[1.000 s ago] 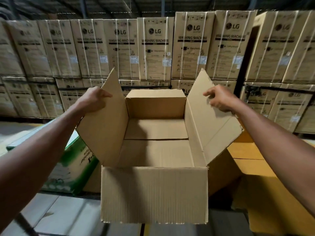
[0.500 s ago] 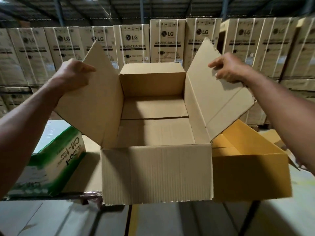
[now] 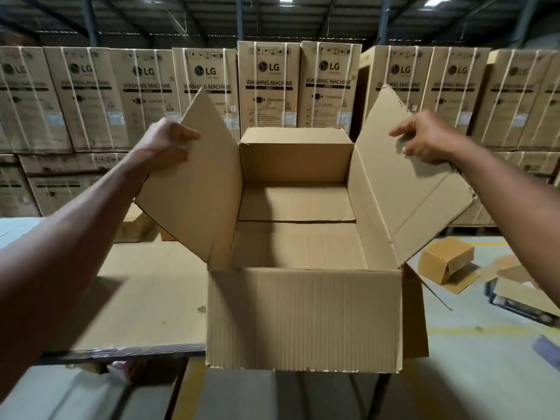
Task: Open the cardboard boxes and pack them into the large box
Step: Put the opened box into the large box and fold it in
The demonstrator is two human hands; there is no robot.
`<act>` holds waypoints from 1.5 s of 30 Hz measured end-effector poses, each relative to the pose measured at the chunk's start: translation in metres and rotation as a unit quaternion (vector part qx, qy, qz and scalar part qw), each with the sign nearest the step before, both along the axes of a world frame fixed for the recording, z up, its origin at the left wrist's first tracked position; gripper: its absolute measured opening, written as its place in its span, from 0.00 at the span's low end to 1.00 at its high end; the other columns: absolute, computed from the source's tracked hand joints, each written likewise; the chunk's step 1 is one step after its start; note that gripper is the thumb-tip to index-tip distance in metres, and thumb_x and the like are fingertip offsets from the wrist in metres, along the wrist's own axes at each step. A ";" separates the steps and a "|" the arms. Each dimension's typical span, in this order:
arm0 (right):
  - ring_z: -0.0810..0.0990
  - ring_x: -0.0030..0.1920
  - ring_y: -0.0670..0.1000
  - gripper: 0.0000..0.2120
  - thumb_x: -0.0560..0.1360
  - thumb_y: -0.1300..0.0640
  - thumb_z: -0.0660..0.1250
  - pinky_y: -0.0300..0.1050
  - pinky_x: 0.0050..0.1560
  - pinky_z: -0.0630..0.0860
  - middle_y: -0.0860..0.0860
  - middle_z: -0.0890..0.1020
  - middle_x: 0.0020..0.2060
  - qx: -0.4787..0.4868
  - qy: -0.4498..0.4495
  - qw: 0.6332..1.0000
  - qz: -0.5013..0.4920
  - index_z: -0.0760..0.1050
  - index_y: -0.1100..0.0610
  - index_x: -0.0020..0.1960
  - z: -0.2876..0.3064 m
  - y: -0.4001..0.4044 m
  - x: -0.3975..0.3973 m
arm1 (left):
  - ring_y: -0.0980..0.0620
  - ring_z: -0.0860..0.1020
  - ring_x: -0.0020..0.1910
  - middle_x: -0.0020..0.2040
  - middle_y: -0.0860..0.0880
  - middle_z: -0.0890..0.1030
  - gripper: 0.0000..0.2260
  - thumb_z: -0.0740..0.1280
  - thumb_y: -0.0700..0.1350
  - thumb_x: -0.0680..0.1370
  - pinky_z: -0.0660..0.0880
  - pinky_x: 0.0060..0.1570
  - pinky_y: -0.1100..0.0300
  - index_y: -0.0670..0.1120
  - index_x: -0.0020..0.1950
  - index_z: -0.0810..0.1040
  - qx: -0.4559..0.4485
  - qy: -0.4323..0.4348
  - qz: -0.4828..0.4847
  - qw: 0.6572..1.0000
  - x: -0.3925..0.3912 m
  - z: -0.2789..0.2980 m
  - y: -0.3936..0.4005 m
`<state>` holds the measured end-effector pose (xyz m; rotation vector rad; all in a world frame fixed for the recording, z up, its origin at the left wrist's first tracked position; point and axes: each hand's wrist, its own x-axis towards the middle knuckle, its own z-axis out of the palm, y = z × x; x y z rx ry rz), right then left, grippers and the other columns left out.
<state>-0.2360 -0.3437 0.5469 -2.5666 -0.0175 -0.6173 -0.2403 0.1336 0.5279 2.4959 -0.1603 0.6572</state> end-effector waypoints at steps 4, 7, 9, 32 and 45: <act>0.82 0.52 0.55 0.26 0.73 0.75 0.70 0.44 0.60 0.75 0.59 0.84 0.59 -0.021 0.015 1.000 -0.006 0.77 0.60 0.68 -0.005 -0.036 0.015 | 0.54 0.76 0.55 0.65 0.43 0.81 0.26 0.68 0.31 0.72 0.69 0.56 0.64 0.45 0.70 0.78 0.029 -0.006 -0.012 1.000 0.017 -0.007 -0.048; 0.82 0.50 0.55 0.26 0.72 0.75 0.71 0.43 0.56 0.75 0.60 0.84 0.58 -0.030 0.025 0.999 -0.015 0.78 0.60 0.68 -0.012 -0.056 0.029 | 0.53 0.76 0.58 0.67 0.43 0.79 0.26 0.67 0.30 0.73 0.68 0.57 0.66 0.44 0.70 0.78 0.032 -0.017 -0.026 0.999 0.032 -0.011 -0.078; 0.81 0.49 0.55 0.26 0.72 0.76 0.70 0.42 0.54 0.74 0.61 0.84 0.58 -0.029 0.027 0.999 -0.017 0.78 0.62 0.68 -0.015 -0.069 0.039 | 0.49 0.77 0.64 0.69 0.44 0.78 0.25 0.66 0.30 0.73 0.68 0.58 0.66 0.43 0.71 0.77 0.026 -0.019 -0.028 0.999 0.047 -0.016 -0.095; 0.80 0.60 0.55 0.21 0.74 0.73 0.70 0.53 0.64 0.76 0.55 0.82 0.62 -0.048 0.108 0.992 0.051 0.80 0.58 0.64 -0.005 -0.155 0.229 | 0.48 0.80 0.50 0.64 0.45 0.79 0.23 0.69 0.32 0.76 0.76 0.40 0.62 0.48 0.69 0.79 0.029 0.097 -0.005 0.995 0.229 -0.014 -0.137; 0.80 0.64 0.55 0.24 0.73 0.75 0.69 0.50 0.68 0.75 0.56 0.82 0.63 -0.028 0.123 0.990 0.066 0.80 0.60 0.66 -0.077 -0.183 0.313 | 0.51 0.77 0.50 0.66 0.45 0.78 0.24 0.68 0.30 0.76 0.74 0.41 0.61 0.45 0.71 0.77 0.030 0.116 0.023 0.993 0.281 -0.068 -0.177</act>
